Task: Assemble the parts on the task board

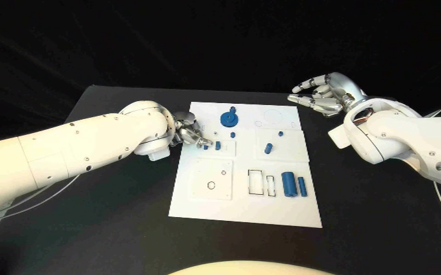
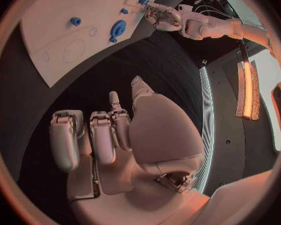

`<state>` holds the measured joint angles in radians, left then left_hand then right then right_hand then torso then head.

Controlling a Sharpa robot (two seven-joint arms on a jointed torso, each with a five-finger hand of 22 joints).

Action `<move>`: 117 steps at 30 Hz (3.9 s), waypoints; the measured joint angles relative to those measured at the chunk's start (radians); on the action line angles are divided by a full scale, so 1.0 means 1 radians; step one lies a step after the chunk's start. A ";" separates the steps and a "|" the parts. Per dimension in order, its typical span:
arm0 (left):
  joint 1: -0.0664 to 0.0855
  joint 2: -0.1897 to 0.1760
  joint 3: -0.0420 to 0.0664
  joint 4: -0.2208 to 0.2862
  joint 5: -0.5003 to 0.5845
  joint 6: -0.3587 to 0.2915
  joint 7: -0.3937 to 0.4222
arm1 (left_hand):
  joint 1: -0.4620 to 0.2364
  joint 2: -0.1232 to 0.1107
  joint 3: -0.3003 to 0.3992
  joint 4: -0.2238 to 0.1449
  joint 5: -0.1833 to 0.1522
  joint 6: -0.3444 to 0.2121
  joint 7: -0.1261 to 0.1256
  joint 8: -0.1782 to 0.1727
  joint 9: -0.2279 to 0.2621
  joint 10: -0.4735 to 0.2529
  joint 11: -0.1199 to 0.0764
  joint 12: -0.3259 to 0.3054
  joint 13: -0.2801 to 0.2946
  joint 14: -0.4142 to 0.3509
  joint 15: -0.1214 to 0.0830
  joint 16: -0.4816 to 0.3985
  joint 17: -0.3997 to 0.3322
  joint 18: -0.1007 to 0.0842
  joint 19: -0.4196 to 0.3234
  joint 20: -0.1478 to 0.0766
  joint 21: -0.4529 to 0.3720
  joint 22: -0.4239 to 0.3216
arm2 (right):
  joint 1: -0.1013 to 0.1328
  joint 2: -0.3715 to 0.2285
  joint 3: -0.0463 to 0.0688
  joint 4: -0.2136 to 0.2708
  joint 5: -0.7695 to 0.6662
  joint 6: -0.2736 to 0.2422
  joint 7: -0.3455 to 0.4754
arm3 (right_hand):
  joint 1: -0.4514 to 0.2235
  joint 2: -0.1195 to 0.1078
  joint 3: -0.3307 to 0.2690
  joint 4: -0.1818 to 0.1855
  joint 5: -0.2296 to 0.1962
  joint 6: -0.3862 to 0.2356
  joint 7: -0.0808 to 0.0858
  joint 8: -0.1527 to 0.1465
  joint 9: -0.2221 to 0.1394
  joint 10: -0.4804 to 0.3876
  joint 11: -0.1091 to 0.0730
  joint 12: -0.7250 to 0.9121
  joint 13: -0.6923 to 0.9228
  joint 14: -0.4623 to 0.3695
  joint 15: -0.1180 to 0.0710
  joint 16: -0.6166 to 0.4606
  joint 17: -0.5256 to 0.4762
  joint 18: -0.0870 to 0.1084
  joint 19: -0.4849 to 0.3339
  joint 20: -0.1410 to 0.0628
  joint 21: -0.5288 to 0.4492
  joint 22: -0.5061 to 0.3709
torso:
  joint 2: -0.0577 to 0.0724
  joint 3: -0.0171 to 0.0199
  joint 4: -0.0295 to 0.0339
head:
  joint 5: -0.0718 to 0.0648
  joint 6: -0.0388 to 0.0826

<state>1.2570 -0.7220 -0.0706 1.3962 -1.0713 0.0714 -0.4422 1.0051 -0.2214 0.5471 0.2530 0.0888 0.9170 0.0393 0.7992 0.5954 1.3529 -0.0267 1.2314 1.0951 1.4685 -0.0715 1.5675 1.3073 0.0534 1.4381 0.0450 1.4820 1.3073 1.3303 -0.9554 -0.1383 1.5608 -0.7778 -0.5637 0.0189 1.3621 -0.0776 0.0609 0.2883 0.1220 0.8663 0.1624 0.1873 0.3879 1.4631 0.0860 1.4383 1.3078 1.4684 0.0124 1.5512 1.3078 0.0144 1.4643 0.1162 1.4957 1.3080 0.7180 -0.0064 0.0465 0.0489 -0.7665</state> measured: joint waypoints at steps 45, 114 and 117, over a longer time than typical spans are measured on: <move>0.003 0.063 0.008 0.001 -0.037 -0.287 0.456 | 0.486 -0.034 -0.046 -0.033 0.001 -0.185 0.113 -0.312 -0.253 -0.521 0.146 -0.691 -0.783 -0.436 0.125 -0.545 -0.526 0.117 -0.556 0.110 -0.607 -0.583 | 0.000 0.008 -0.001 -0.020 0.026 -0.016 0.047 | 0.044 -0.012 0.050 -0.003 0.009 0.006 -0.014 0.049 -0.006 -0.281 -0.021 -0.454 -0.229 0.000 -0.022 -0.151 -0.067 0.063 -0.088 -0.024 -0.357 -0.043 | 0.000 -0.0005 0.0000 | -0.025 0.026; 0.003 0.283 -0.004 -0.257 -0.358 -0.080 0.389 | 0.479 -0.023 0.059 -0.118 0.001 -0.032 0.092 -0.372 -0.285 -0.396 0.111 -0.720 -0.890 -0.151 0.088 -0.210 -0.320 0.070 -0.262 0.080 -0.228 -0.176 | -0.001 0.038 -0.001 -0.039 0.203 -0.063 0.132 | 0.009 -0.099 0.272 -0.032 0.039 -0.031 0.038 0.083 -0.051 -0.441 0.038 -1.113 -1.008 -0.320 0.037 -0.868 -0.722 0.156 -0.364 0.036 -1.184 -0.654 | 0.000 0.0000 0.0003 | -0.031 0.026; 0.002 0.285 -0.005 -0.257 -0.359 -0.080 0.390 | 0.475 -0.019 0.071 -0.127 0.001 -0.014 0.092 -0.372 -0.282 -0.378 0.103 -0.720 -0.891 -0.135 0.085 -0.198 -0.304 0.070 -0.250 0.075 -0.215 -0.160 | -0.001 0.039 -0.001 -0.040 0.203 -0.063 0.132 | 0.009 -0.099 0.272 -0.032 0.039 -0.031 0.038 0.083 -0.051 -0.441 0.038 -1.113 -1.008 -0.320 0.037 -0.868 -0.722 0.156 -0.364 0.036 -1.184 -0.654 | 0.000 0.0003 0.0009 | -0.031 0.026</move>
<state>1.2594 -0.4373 -0.0754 1.1389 -1.4306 -0.0085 -0.0525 1.4802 -0.2400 0.6178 0.1264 0.0902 0.9033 0.1316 0.4270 0.3130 0.9744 0.0768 0.5117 0.2042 1.3334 0.0139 1.3691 1.0036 0.1231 1.1885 0.1198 1.2666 1.1472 1.3293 -0.9168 -0.1398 1.5212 -0.5745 -0.6262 0.1511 1.3715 -0.1765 0.3331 0.2566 0.1606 0.8355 0.2003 0.2706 0.3364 1.0219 0.1236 0.3253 0.2995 1.1483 0.0498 0.6835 0.5855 0.1706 1.0998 0.1519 0.3112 0.6542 0.7184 -0.0061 0.0474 0.0178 -0.7407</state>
